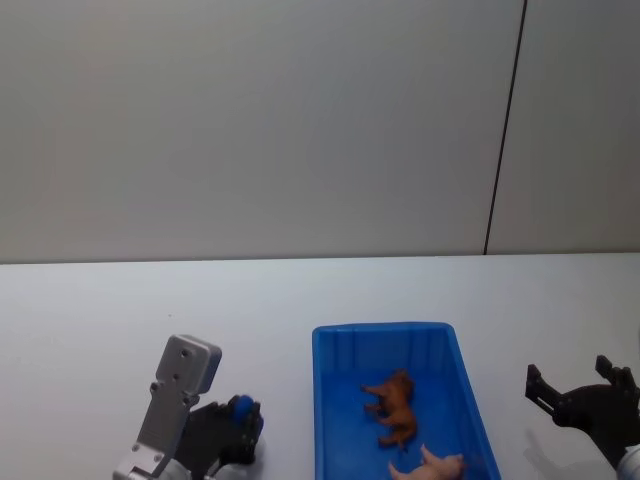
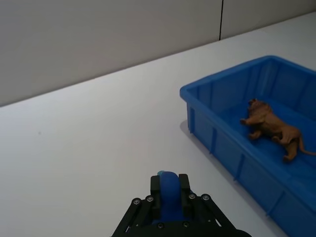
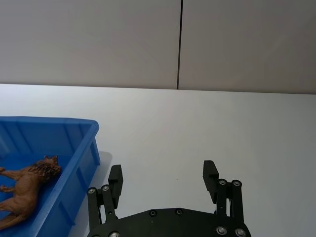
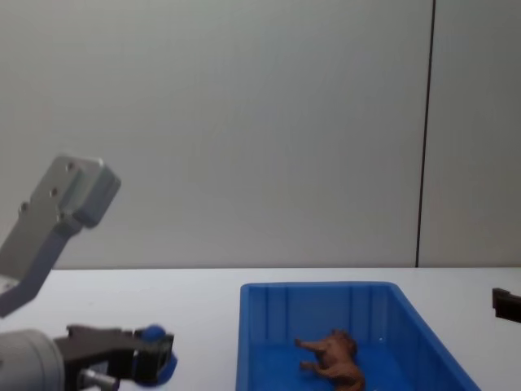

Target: Pick up the two dolls from the table and place them into the box.

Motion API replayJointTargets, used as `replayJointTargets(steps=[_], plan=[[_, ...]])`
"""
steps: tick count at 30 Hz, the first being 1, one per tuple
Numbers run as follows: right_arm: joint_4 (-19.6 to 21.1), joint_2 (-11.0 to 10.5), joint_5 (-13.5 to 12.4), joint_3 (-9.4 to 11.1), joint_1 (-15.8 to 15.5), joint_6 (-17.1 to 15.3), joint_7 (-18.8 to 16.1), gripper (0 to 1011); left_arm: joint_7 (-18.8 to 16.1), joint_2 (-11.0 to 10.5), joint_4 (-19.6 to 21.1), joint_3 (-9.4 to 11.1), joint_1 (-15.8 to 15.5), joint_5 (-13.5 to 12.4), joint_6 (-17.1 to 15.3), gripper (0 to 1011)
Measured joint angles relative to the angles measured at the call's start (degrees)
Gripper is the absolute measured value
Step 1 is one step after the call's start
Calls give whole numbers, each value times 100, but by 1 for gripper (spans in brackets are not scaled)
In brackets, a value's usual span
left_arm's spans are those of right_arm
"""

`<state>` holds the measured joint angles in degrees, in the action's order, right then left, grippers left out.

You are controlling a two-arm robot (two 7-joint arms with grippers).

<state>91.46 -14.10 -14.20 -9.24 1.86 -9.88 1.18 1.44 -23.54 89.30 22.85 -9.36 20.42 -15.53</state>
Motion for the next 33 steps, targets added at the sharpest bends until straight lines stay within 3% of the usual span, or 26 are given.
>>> replayJointTargets(steps=[10, 24, 29, 32, 33], plan=[[0, 0, 0, 0, 0, 0, 0, 1001, 310, -3, 245, -51, -100, -129, 315, 166], [0, 0, 0, 0, 0, 0, 0, 1001, 1241, 185, 327, -40, -406, -123, 746, 87], [0, 0, 0, 0, 0, 0, 0, 1001, 1575, 303, 243, 11, -528, -87, 825, 220], [0, 0, 0, 0, 0, 0, 0, 1001, 1774, 400, 171, 56, -617, -66, 854, 364], [0, 0, 0, 0, 0, 0, 0, 1001, 1804, 415, 158, 63, -632, -64, 859, 364]])
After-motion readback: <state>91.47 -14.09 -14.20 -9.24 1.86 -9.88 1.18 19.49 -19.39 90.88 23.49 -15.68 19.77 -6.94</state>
